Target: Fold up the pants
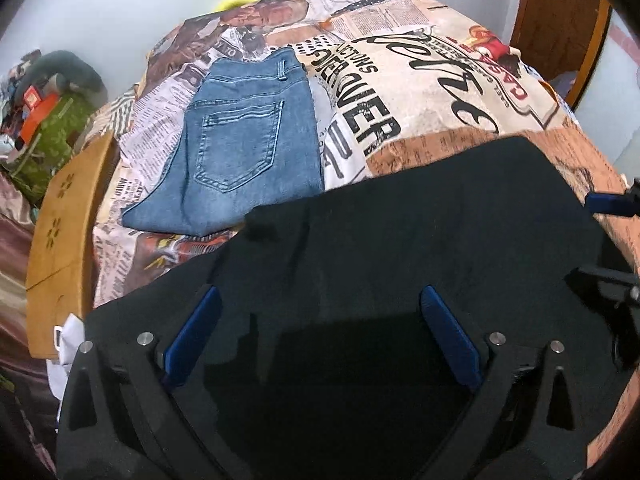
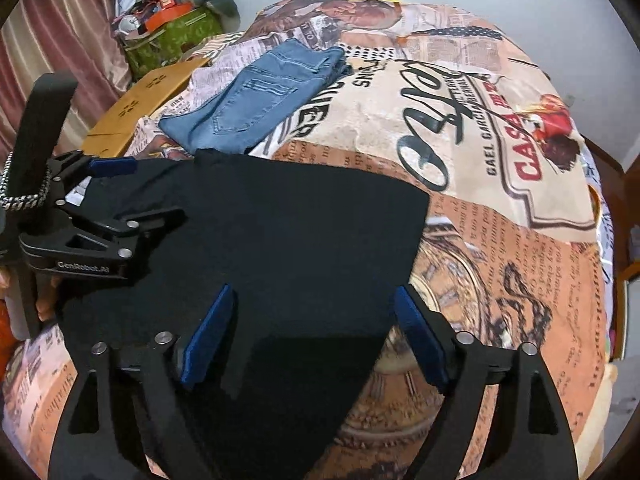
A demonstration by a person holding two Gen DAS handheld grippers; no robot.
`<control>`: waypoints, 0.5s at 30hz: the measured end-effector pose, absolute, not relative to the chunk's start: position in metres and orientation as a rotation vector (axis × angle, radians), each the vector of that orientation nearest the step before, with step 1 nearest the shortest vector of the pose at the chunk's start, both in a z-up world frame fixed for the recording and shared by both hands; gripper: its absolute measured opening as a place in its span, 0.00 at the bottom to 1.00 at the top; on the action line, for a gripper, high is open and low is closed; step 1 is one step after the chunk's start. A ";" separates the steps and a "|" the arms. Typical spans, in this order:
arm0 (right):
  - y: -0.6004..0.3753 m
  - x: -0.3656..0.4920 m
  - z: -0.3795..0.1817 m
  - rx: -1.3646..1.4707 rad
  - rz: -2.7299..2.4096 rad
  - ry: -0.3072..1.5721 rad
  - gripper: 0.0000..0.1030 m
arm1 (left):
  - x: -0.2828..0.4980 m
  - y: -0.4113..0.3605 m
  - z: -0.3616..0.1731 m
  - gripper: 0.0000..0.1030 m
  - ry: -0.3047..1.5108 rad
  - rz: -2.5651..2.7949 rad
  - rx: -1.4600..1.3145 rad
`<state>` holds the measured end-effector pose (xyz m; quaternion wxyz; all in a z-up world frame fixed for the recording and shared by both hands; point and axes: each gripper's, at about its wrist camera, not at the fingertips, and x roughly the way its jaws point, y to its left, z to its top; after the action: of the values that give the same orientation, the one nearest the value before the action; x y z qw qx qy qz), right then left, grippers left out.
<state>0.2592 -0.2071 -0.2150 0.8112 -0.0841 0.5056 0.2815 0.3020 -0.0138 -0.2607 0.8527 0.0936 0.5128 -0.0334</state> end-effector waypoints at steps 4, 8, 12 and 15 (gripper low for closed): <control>-0.215 0.248 -0.213 -0.178 0.588 1.083 0.81 | 0.284 -0.009 -0.256 0.98 1.058 -0.043 0.214; -0.223 0.241 -0.211 -0.167 0.566 1.088 0.82 | 0.269 0.005 -0.256 0.99 1.072 -0.034 0.148; -0.223 0.237 -0.206 -0.177 0.550 1.090 0.82 | 0.258 0.018 -0.251 0.99 1.077 -0.021 0.101; -0.221 0.233 -0.198 -0.198 0.548 1.071 0.82 | 0.249 0.025 -0.244 0.99 1.067 0.002 0.108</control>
<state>0.2333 -0.2213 -0.1976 0.8198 -0.0930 0.5031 0.2573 0.2486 0.0248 -0.2440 0.8597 0.0515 0.5083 0.0008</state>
